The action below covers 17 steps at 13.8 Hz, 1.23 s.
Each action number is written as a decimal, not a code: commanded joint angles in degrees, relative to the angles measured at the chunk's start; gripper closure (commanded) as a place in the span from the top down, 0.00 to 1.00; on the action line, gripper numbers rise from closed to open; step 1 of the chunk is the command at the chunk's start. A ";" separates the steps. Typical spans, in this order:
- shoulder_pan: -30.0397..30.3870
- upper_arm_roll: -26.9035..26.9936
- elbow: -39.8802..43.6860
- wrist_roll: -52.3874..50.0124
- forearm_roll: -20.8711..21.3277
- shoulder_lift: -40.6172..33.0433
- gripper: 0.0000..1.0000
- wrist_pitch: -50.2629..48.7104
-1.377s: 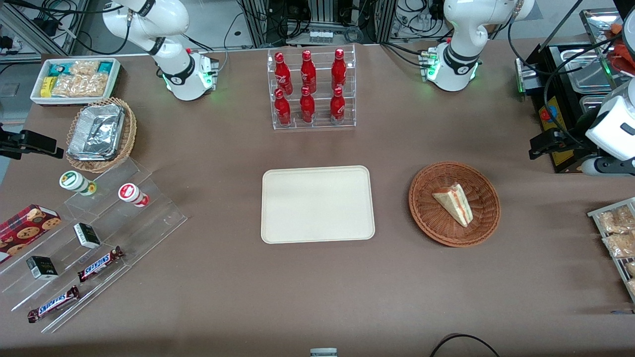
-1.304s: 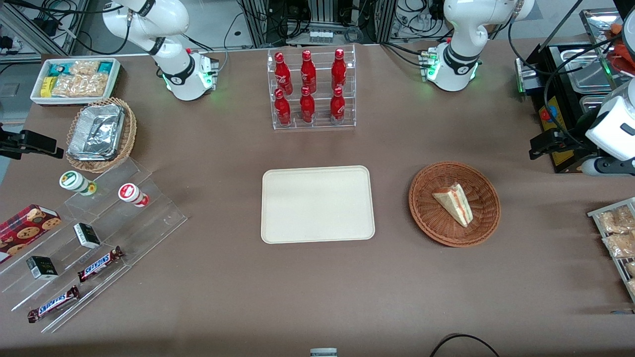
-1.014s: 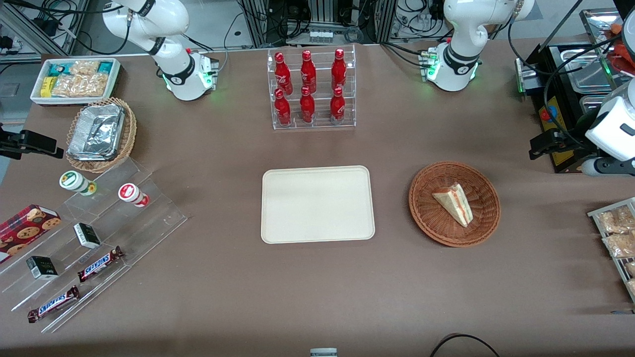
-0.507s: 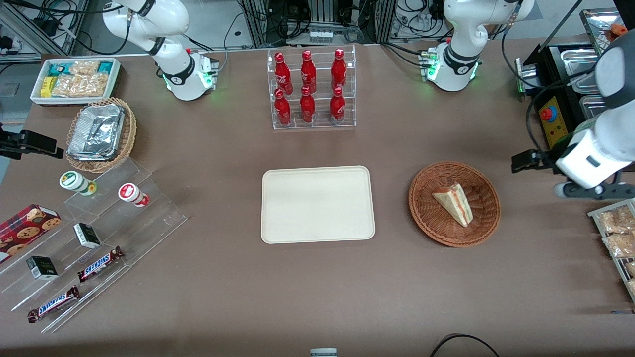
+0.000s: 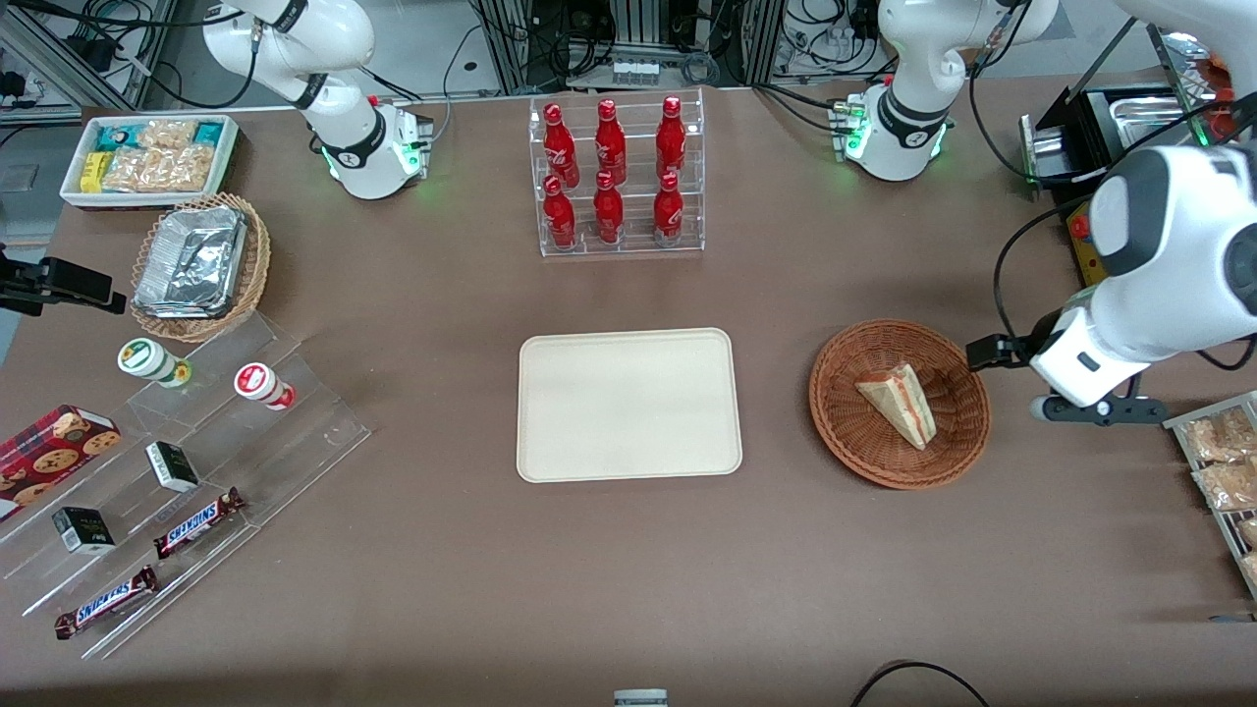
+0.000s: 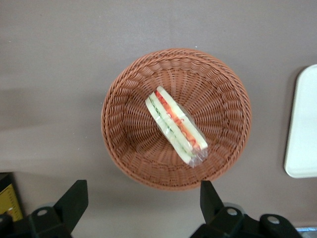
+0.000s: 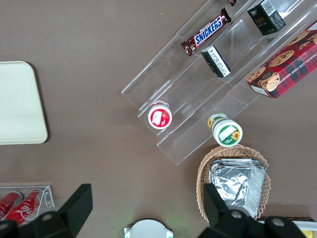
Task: Place sandwich from basket to tray
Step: 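Move the left gripper over the wrapped sandwich in the wicker basket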
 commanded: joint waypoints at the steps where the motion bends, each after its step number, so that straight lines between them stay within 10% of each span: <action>1: -1.29 0.26 -6.07 -2.13 -0.55 -1.61 1.00 6.12; 8: -4.36 0.26 -25.14 -20.45 -0.20 -6.44 1.00 29.23; 17: -8.15 0.26 -25.78 -50.70 -0.20 -1.27 1.00 36.63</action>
